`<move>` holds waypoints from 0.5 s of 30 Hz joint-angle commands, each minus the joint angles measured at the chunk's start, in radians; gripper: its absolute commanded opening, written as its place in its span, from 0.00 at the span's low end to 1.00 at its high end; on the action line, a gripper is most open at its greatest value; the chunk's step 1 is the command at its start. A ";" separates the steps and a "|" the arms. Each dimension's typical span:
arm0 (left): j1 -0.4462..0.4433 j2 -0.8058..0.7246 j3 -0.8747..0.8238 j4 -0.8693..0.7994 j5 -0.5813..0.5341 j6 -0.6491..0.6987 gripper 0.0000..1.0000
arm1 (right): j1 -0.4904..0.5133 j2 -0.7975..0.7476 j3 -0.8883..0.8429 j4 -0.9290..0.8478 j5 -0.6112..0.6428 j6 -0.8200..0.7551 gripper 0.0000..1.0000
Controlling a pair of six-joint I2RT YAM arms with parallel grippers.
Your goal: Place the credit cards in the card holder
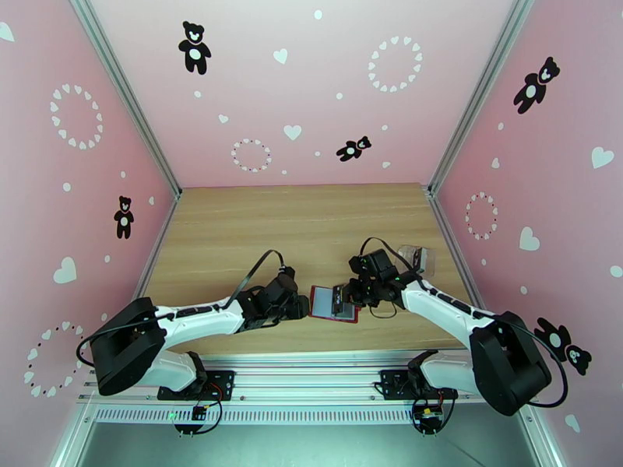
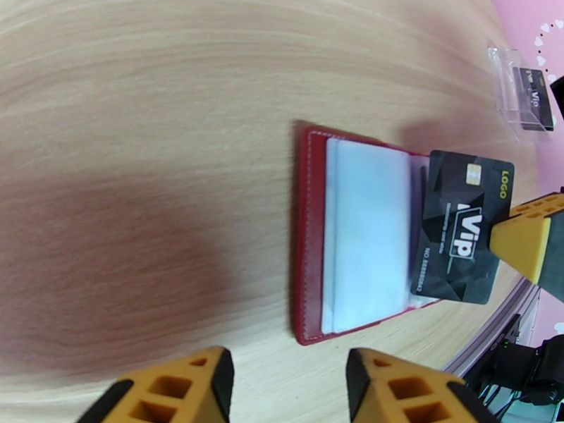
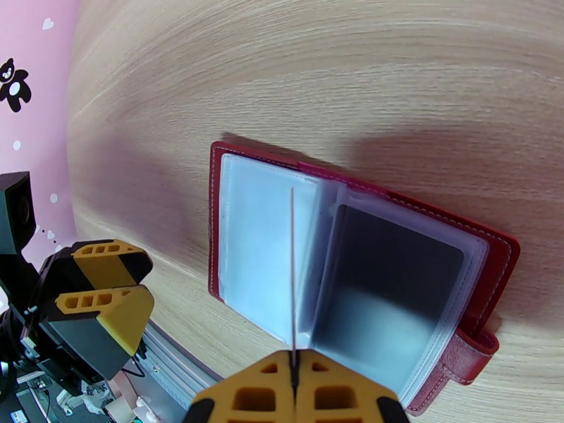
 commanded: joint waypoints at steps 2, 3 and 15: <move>0.006 0.029 0.004 0.036 0.034 -0.007 0.47 | 0.004 0.036 -0.026 0.060 -0.011 0.039 0.00; 0.007 0.033 0.007 0.033 0.038 -0.006 0.47 | 0.004 0.043 -0.037 0.073 -0.008 0.046 0.00; 0.008 0.066 0.057 0.004 0.039 0.028 0.46 | 0.004 0.042 -0.084 0.123 -0.016 0.100 0.00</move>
